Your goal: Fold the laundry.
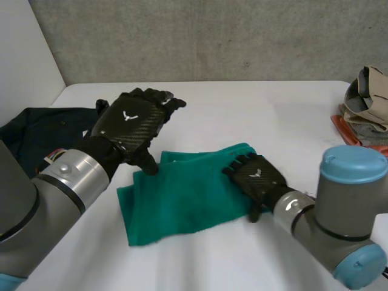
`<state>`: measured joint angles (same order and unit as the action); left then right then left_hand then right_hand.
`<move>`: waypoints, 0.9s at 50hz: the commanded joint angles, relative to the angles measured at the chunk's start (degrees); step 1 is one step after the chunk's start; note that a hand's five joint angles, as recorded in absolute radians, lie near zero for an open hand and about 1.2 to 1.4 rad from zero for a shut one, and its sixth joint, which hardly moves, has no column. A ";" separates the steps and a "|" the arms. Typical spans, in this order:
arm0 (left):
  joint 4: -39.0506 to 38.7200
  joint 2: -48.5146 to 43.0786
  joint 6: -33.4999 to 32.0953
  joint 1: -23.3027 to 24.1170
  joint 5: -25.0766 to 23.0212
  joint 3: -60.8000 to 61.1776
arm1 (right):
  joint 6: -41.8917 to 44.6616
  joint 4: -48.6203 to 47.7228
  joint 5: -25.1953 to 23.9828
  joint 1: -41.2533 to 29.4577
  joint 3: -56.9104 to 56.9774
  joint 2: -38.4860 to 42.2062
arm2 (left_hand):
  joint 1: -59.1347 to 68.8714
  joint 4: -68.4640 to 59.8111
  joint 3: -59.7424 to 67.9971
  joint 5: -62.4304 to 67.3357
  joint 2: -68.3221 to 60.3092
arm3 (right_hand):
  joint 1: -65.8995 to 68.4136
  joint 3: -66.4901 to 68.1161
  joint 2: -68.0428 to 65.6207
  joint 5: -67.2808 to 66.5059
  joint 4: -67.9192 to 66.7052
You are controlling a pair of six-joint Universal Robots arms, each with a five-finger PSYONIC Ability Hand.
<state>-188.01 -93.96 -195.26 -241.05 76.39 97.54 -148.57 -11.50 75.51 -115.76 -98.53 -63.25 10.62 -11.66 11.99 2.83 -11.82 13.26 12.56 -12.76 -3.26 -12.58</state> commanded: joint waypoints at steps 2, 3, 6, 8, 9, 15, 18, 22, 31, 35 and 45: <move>0.02 -0.44 -0.03 1.37 0.87 0.10 | 2.76 -6.33 3.14 5.10 -1.83 0.58 | -0.62 1.66 -1.99 -2.83 1.82 | 66.74 67.44 -67.24 -66.74 -67.42; 0.02 -0.44 -0.03 1.37 0.87 0.02 | 1.97 -8.17 3.84 5.10 -2.36 -0.03 | -0.62 1.66 -1.99 -2.83 1.82 | 66.74 67.44 -67.24 -66.74 -67.42; 0.02 -0.17 -0.03 1.20 1.04 0.02 | 2.14 -14.51 6.39 3.26 -3.68 -4.59 | -0.62 1.66 -1.99 -2.83 1.82 | 66.74 67.44 -67.24 -66.74 -67.42; 0.02 0.09 -0.03 1.20 1.13 0.10 | 3.71 -17.14 7.36 0.81 -3.51 -7.75 | -0.62 1.66 -1.99 -2.83 1.82 | 66.74 67.44 -67.24 -66.74 -67.42; 0.02 0.35 -0.03 1.20 1.13 0.10 | 4.16 -17.42 7.45 -0.07 -3.25 -8.38 | -0.62 1.66 -1.99 -2.83 1.82 | 66.74 67.44 -67.24 -66.74 -67.42; 0.28 1.41 0.06 1.02 1.40 0.54 | 8.37 -17.24 6.32 -11.56 0.88 -6.02 | -0.62 1.66 -1.99 -2.83 1.82 | 66.74 67.44 -67.24 -66.74 -67.42; 0.28 2.20 0.14 0.58 1.66 1.16 | 11.62 -17.24 1.50 -18.61 2.03 -3.04 | -0.62 1.66 -1.99 -2.83 1.82 | 66.74 67.44 -67.24 -66.74 -67.42; 0.28 2.55 0.14 -0.03 1.84 1.86 | 15.23 -15.67 -6.77 -23.19 2.91 2.15 | -0.62 1.66 -1.99 -2.83 1.82 | 66.74 67.44 -67.24 -66.74 -67.42; 0.10 2.46 1.02 -0.21 4.72 1.78 | 1.23 -7.58 0.69 -20.22 8.79 1.73 | -0.62 1.66 -1.99 -2.83 1.82 | -3.26 -2.56 2.76 3.26 2.58; -0.68 2.29 3.82 0.75 8.32 0.29 | -13.80 -6.18 -1.33 -15.13 9.94 -2.83 | -0.62 1.66 -1.99 -2.83 1.82 | -3.26 -2.56 2.76 3.26 2.58; 3.44 -4.73 7.00 9.01 11.15 -4.55 | -23.88 8.75 -2.74 -10.37 19.60 1.19 | -0.62 1.66 -1.99 -2.83 1.82 | -3.26 -2.56 2.76 3.26 2.58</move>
<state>-188.18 -93.32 -189.56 -237.58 85.84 96.00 -170.10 -13.22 73.88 -128.12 -86.07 -66.19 10.62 -11.63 11.93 2.83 -11.78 12.58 11.80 -11.88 -2.58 -11.83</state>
